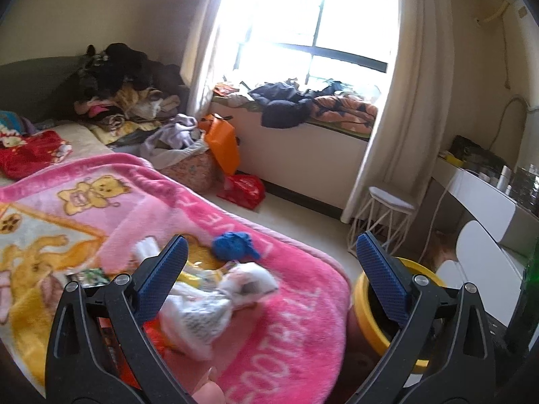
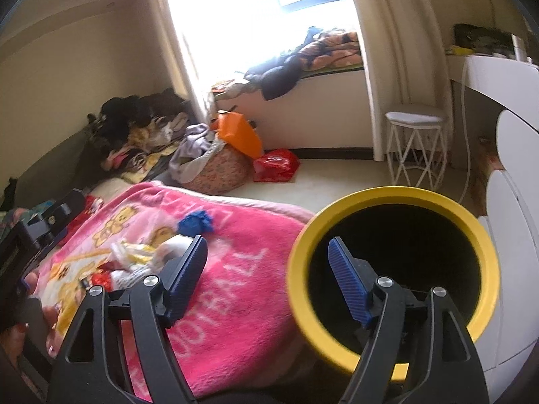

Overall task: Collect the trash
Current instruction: 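Move both open tools back over the trash on the blanket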

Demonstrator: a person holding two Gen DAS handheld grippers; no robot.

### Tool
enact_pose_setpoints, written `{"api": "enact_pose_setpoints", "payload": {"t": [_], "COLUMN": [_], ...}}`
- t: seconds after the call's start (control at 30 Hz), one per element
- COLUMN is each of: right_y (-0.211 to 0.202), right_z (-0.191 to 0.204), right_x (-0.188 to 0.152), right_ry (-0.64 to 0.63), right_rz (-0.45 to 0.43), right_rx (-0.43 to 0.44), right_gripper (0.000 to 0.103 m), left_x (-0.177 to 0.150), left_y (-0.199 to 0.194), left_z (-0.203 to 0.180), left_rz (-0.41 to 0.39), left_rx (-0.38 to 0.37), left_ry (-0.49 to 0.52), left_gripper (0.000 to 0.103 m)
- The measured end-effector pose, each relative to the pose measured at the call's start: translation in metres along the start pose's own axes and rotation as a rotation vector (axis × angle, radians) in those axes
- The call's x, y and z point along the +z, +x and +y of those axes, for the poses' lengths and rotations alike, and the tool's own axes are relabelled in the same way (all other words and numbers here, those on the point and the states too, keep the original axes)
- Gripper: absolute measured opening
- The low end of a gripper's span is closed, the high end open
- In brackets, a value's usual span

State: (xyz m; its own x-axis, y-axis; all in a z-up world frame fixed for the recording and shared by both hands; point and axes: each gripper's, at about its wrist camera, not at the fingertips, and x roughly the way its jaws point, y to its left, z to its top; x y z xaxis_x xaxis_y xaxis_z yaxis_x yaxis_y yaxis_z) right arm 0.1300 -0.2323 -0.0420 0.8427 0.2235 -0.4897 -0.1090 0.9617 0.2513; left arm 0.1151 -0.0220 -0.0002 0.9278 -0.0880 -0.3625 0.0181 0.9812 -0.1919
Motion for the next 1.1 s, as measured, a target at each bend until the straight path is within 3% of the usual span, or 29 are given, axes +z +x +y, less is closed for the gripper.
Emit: {"api": "enact_pose_setpoints", "payload": {"t": [0.57,0.87,1.1], "right_y": [0.015,0.042,0.071], "right_z": [0.107,0.138,0.151], "right_x": [-0.025,-0.042,-0.051], "right_ry": [-0.182,-0.210,-0.209], "right_rz": [0.094,0.178,0.248], "right_rx": [0.183,0.227,0.234], "right_gripper": [0.076,0.076,0.076], "left_x": [0.008,0.006,-0.012], "left_y": [-0.024,-0.024,-0.016], "left_z": [0.085,0.129,0.150], "left_rz": [0.009,0.077,0.180], "left_rx": [0.129,0.168,0.148], "left_ry": [-0.092,-0.153,-0.173], "left_gripper": [0.092,0.092,0.089]}}
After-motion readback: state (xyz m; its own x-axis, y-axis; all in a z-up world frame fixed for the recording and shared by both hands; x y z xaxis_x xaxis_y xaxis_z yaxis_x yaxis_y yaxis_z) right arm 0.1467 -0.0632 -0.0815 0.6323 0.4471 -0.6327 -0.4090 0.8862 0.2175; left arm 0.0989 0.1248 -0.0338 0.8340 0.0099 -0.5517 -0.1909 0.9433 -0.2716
